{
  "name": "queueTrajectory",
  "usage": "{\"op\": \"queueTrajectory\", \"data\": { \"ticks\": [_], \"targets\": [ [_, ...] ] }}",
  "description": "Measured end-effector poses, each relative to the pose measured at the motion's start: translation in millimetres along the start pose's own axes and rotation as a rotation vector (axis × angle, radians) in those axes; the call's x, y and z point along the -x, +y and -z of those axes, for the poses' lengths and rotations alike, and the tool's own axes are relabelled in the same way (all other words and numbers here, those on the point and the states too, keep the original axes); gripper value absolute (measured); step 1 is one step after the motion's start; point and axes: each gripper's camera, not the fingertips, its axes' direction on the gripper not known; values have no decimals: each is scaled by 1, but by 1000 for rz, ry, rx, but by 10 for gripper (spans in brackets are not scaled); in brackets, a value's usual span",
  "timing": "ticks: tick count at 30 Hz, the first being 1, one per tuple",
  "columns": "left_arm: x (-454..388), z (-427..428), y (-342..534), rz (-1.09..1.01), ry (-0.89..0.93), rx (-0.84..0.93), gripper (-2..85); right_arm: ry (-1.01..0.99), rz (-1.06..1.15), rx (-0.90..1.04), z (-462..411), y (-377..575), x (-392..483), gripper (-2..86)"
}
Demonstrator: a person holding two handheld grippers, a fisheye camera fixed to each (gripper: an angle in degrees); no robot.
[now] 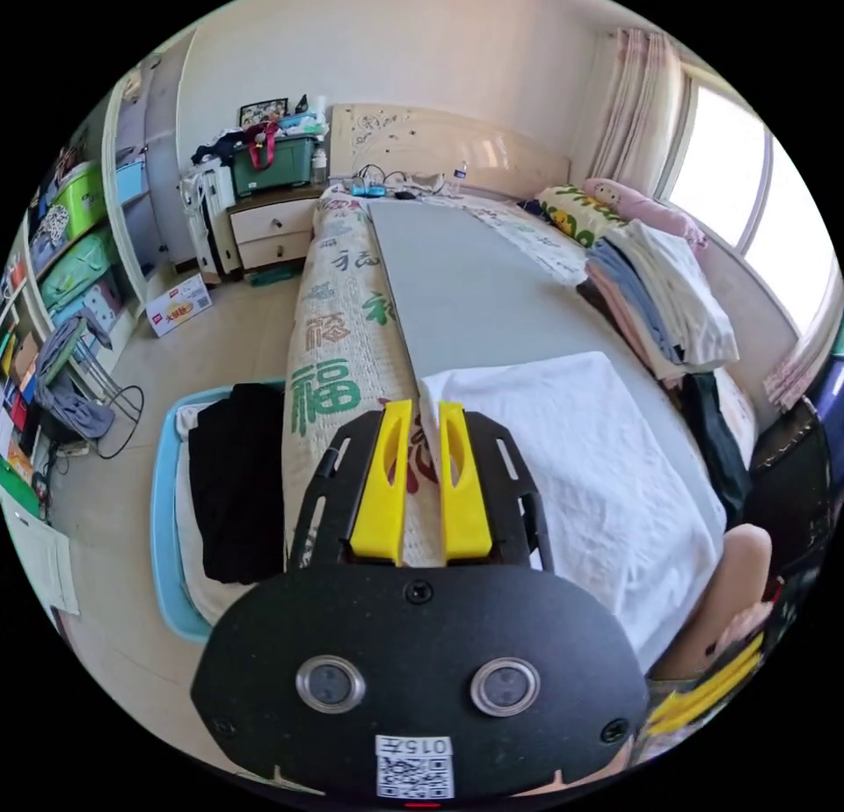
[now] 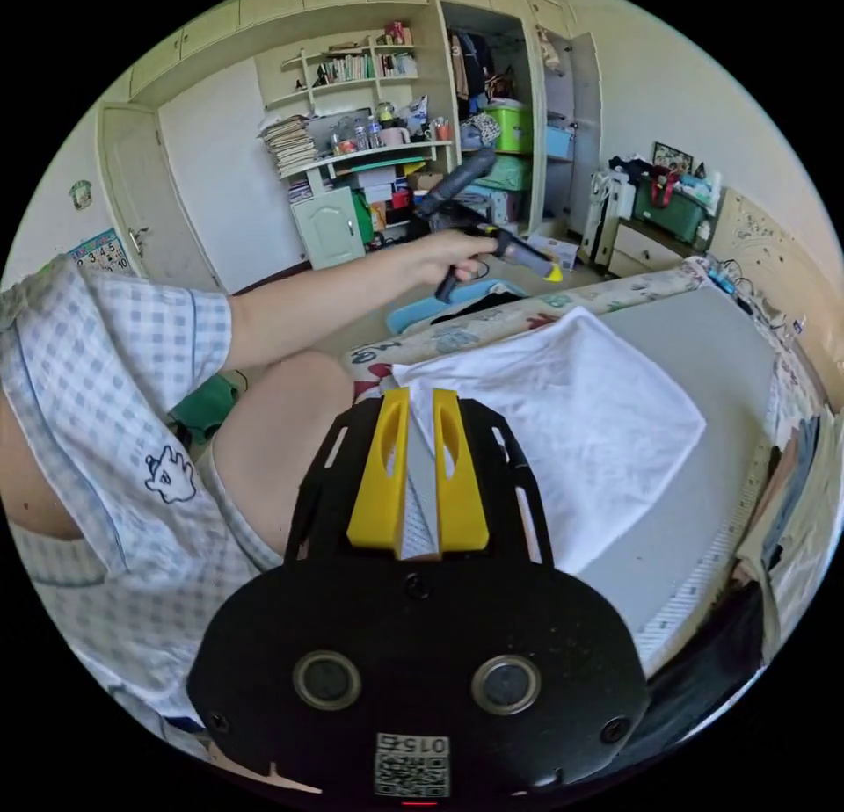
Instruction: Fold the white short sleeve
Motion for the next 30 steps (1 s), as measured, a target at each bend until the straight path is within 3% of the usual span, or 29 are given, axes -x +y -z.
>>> {"op": "queueTrajectory", "data": {
  "ticks": [2, 4, 9, 13, 19, 23, 26, 30],
  "targets": [
    [-20, 33, 12, -33, 186, 24, 64, 43, 5, 15, 48, 14, -42, 47],
    [-40, 49, 30, -59, 260, 51, 80, 42, -25, 55, 63, 25, -70, 52],
    [-51, 55, 105, 52, 211, 40, 97, -20, -81, 124, 62, 70, -103, 87],
    [-33, 59, 103, 83, 181, 50, 87, -34, -60, 128, 71, 59, -108, 97],
    [-21, 10, 95, 87, 116, 284, 116, 5, 9, 316, 58, 47, -100, 109],
    [-13, -1, 90, 99, 235, 303, 64, 50, 69, 387, 51, 39, -92, 98],
    [-16, -3, 85, 75, 153, 330, 12, 98, 107, 489, 33, 38, -87, 66],
    [-18, -5, 79, 50, 160, 334, -1, 121, 148, 488, 39, 38, -82, 30]
  ]
}}
